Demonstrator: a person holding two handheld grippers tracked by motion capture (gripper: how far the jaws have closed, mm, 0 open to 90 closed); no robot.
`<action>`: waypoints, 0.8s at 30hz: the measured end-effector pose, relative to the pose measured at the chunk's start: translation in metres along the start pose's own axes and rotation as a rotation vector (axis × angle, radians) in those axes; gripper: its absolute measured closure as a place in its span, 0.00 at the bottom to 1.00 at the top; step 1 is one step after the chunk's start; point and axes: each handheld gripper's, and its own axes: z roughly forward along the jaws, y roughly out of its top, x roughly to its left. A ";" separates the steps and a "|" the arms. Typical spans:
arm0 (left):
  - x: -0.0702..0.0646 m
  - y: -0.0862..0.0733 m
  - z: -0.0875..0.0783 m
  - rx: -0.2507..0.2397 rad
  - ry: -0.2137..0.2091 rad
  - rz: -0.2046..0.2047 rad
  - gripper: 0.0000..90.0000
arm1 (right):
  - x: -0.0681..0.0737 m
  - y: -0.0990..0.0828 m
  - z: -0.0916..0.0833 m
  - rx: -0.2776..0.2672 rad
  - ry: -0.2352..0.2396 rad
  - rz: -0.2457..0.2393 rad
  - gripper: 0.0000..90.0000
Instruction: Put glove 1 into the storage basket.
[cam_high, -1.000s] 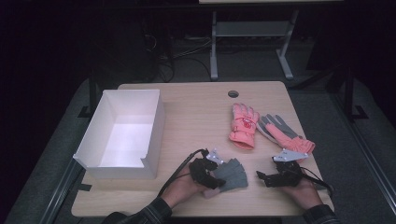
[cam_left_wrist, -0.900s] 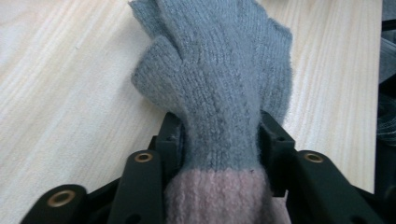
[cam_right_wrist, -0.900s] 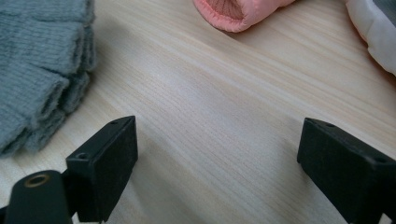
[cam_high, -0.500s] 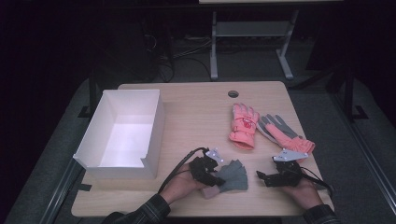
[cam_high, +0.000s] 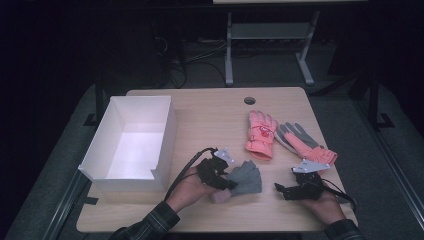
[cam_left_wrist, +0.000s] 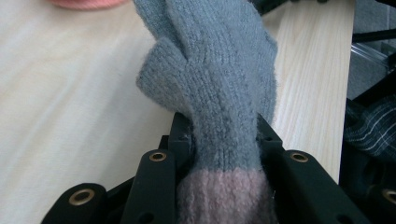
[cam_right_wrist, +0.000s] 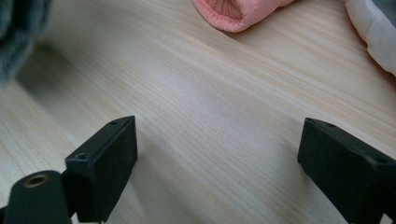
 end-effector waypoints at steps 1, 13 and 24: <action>0.001 0.002 -0.003 -0.004 -0.002 -0.013 0.75 | 0.000 0.000 0.000 0.000 0.000 0.000 0.13; 0.003 0.023 -0.039 -0.032 0.028 -0.025 0.75 | 0.000 0.000 0.000 -0.001 0.000 -0.001 0.13; 0.003 0.041 -0.075 -0.064 0.076 -0.024 0.74 | 0.000 0.000 0.000 -0.001 0.000 0.000 0.13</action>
